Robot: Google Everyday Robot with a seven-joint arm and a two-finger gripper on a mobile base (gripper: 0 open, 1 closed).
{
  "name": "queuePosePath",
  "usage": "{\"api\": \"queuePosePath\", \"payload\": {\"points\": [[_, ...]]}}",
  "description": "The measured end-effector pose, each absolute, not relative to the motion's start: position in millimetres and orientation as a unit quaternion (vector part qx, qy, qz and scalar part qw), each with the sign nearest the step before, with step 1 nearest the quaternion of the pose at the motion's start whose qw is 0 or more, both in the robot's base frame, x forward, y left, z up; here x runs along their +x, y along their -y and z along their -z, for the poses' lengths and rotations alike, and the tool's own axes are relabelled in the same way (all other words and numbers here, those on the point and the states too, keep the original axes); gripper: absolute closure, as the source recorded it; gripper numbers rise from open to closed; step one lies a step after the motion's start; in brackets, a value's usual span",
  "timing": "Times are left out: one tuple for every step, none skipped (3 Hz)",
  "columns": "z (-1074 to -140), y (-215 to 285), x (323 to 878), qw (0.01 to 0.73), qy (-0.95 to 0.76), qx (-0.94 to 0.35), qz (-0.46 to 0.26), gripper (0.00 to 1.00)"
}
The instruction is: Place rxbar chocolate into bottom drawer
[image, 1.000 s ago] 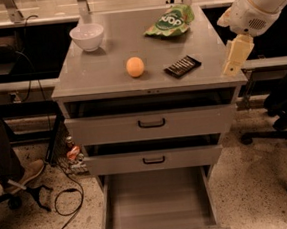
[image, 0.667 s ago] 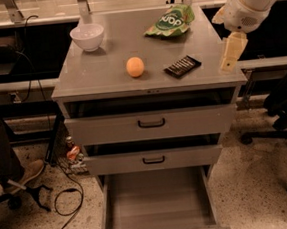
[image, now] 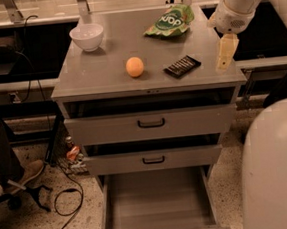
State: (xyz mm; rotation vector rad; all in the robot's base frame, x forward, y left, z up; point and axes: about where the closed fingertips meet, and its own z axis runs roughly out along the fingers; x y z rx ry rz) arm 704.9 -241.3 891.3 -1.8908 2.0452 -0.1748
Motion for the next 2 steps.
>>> {"api": "queuePosePath", "payload": {"points": [[-878.7, 234.6, 721.4, 0.176, -0.716, -0.673, 0.055, 0.00], [-868.8, 220.2, 735.5, 0.185, -0.706, -0.682, 0.045, 0.00]]}}
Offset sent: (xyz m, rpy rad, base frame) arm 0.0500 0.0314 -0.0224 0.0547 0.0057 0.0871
